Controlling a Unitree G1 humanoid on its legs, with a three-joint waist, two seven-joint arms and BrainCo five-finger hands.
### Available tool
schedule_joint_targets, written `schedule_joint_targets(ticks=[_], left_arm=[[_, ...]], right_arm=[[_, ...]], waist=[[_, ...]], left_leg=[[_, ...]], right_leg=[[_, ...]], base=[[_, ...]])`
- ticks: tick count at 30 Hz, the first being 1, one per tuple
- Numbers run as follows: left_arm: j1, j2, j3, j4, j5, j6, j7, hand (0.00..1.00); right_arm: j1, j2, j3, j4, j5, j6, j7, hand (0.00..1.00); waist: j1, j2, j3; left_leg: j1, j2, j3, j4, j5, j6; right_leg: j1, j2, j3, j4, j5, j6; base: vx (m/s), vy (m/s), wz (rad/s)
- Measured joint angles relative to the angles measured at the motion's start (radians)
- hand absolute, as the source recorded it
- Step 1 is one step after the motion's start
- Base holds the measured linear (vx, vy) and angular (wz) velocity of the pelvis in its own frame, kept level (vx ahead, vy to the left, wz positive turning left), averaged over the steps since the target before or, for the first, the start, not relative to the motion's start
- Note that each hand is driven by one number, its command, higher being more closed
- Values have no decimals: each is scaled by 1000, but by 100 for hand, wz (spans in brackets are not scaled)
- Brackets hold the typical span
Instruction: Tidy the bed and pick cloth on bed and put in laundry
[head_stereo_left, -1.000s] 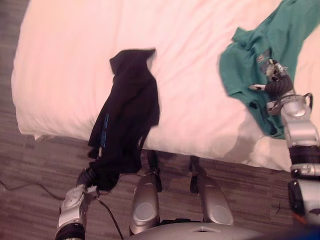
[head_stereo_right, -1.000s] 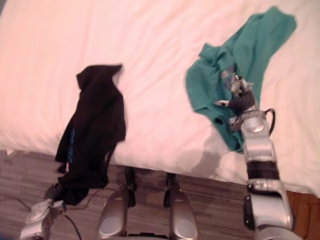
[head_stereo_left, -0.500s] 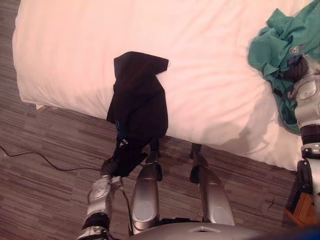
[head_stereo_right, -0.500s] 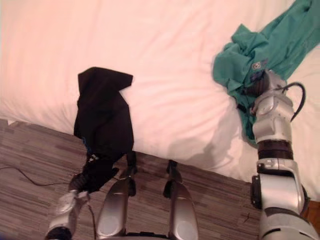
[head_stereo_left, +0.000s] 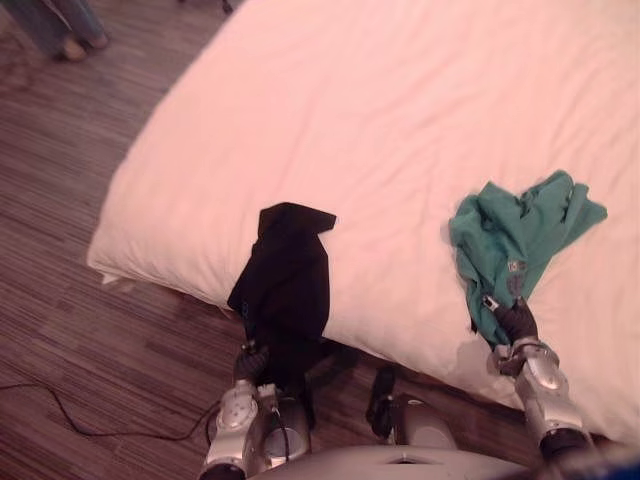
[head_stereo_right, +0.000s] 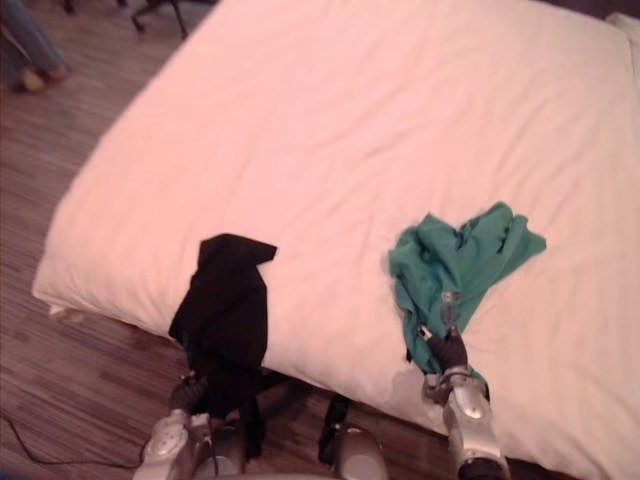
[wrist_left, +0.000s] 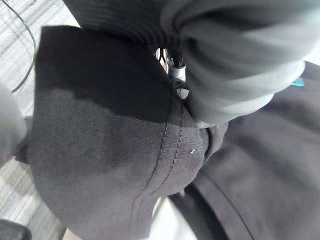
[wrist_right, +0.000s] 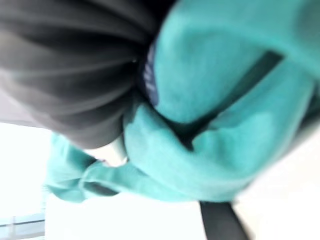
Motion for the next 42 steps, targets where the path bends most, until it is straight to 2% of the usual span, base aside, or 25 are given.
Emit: schedule_joint_targets(ticks=[1, 4, 7, 12, 15, 16, 18, 20, 21, 23, 25, 26, 27, 29, 30, 31, 32, 33, 34, 35, 38, 39, 40, 41, 42], left_arm=[[11, -5, -23, 8, 3, -21, -12, 100], [34, 35, -55, 36, 5, -70, -17, 100], [62, 62, -62, 82, 25, -123, -17, 100], [103, 79, -171, 81, -10, -247, -15, 100], [115, 76, -224, 80, -16, -289, 4, 100], [113, 79, -253, 80, -15, -325, 55, 100], [110, 89, -265, 80, -15, -351, 81, 100], [109, 95, -290, 76, -12, -371, 101, 100], [108, 97, -299, 71, -10, -373, 103, 100], [105, 98, -334, 81, 3, -397, 121, 100], [115, 120, -346, 59, -3, -455, 119, 100], [117, 128, -350, 40, -24, -485, 110, 100], [126, 136, -350, 29, -64, -498, 91, 100], [126, 149, -350, -4, -118, -478, 65, 100], [124, 150, -343, -40, -158, -424, 40, 100], [120, 147, -324, -82, -198, -350, 16, 100], [117, 147, -312, -108, -221, -308, -1, 100], [108, 146, -288, -134, -255, -260, -21, 100], [94, 118, -252, -165, -315, -189, -45, 100], [101, 102, -226, -211, -372, -132, -64, 100], [114, 90, -173, -292, -502, -34, -131, 100], [115, 88, -169, -299, -519, -24, -141, 100], [123, 85, -159, -305, -531, -6, -166, 100], [141, 74, -148, -323, -536, 12, -189, 100], [155, 69, -136, -329, -535, 16, -200, 100]], right_arm=[[5, 1, 0, 16, 0, -8, -15, 100], [5, 58, 4, 63, 25, -9, -37, 100], [4, 105, 9, 82, 77, -9, -38, 100], [13, 120, 18, 85, 159, -7, 8, 100], [27, 121, 50, 75, 179, 10, 47, 100], [64, 133, 118, 32, 184, 24, 88, 100], [116, 183, 160, 15, 188, 31, 121, 100], [150, 218, 193, 8, 187, 33, 126, 100], [163, 223, 199, -3, 187, 34, 127, 100], [204, 228, 231, -33, 177, 33, 128, 100], [225, 233, 268, -57, 177, 30, 134, 100], [244, 234, 280, -78, 178, 26, 144, 100], [262, 237, 279, -98, 180, 21, 159, 100], [282, 247, 280, -133, 176, 12, 174, 100], [295, 252, 279, -166, 175, 9, 191, 100], [299, 250, 277, -188, 175, 16, 203, 100], [299, 253, 276, -200, 174, 22, 206, 100], [295, 255, 275, -215, 174, 32, 208, 100], [296, 254, 269, -230, 174, 50, 213, 100], [311, 254, 262, -244, 177, 61, 220, 100], [368, 256, 255, -281, 178, 88, 246, 100], [374, 257, 254, -282, 178, 89, 252, 100], [392, 259, 249, -289, 177, 89, 270, 100], [419, 263, 245, -313, 173, 86, 284, 100], [430, 269, 245, -323, 169, 80, 287, 100]], waist=[[-8, 25, -19], [-11, 2, -57], [-9, -19, -69], [-11, 12, -80], [-11, 25, -81], [-11, 18, -79], [-11, -6, -76], [1, -19, -77], [5, -17, -77], [-31, -9, -71], [-23, -29, -61], [-17, -44, -54], [-16, -42, -48], [-23, -57, -58], [-24, -70, -67], [-23, -78, -73], [-23, -83, -76], [-19, -94, -83], [-23, -62, -80], [-25, -48, -78], [-13, -47, -95], [-12, -51, -94], [-13, -56, -101], [-14, -58, -103], [-12, -66, -105]], left_leg=[[47, -18, -8, -81, 15, 5], [132, -73, -7, -280, 106, 12], [150, -77, -10, -282, 108, 14], [175, -84, -16, -283, 113, 20], [193, -78, -16, -283, 116, 18], [200, -74, -31, -284, 124, 19], [195, -81, -68, -284, 121, 16], [179, -91, -95, -284, 115, 29], [170, -85, -108, -285, 109, 38], [135, -82, -188, -284, 105, 44], [118, -91, -227, -283, 109, 49], [112, -110, -273, -283, 120, 66], [102, -123, -330, -283, 135, 87], [86, -152, -384, -283, 144, 99], [63, -186, -408, -283, 150, 108], [44, -220, -421, -283, 153, 111], [35, -237, -421, -283, 154, 112], [18, -257, -422, -282, 163, 112], [8, -258, -431, -283, 180, 112], [9, -261, -439, -282, 181, 112], [6, -282, -482, -282, 193, 117], [4, -286, -491, -282, 197, 121], [-13, -295, -468, -281, 201, 138], [-16, -287, -377, -276, 166, 201], [-12, -275, -307, -267, 149, 210]], right_leg=[[20, 1, -5, -6, 1, 19], [39, 3, -7, -43, 16, 40], [55, 0, -5, -39, 16, 44], [87, 2, -6, -32, 14, 46], [109, 5, -8, -27, 9, 39], [107, -2, -23, 17, -20, 41], [105, -25, -51, 71, -71, 58], [105, -44, -78, 106, -90, 82], [98, -44, -70, 134, -76, 77], [60, -33, 91, 264, -23, 113], [42, -26, 212, 345, -11, 105], [32, -26, 275, 405, -9, 101], [23, -13, 339, 439, -28, 87], [38, 20, 402, 386, -99, 79], [39, 28, 414, 316, -138, 54], [61, 0, 406, 257, -182, 41], [79, -15, 403, 214, -207, 49], [94, -35, 391, 161, -238, 81], [111, -30, 362, 131, -226, 86], [134, -32, 342, 102, -215, 94], [202, -38, 280, 35, -192, 103], [210, -38, 265, 34, -189, 106], [217, -40, 218, 43, -183, 115], [232, -41, 160, 49, -169, 132], [242, -44, 131, 53, -159, 140]], base=[[-11, 101, 29], [-73, 89, 14], [-40, -5, 0], [-17, -20, 7], [-69, -44, 6], [-124, -99, 29], [-76, -83, 58], [-17, -24, 59], [16, -17, 96], [63, 30, 173], [93, 50, 160], [42, -15, 143], [71, -47, 164], [83, -66, 125], [81, -53, 89], [75, -43, 70], [60, -29, 35], [33, -39, 37], [26, -44, 45], [64, -55, 49], [146, -74, 49], [169, -95, 83], [125, -22, 115], [140, -9, 125], [245, -6, 147]])
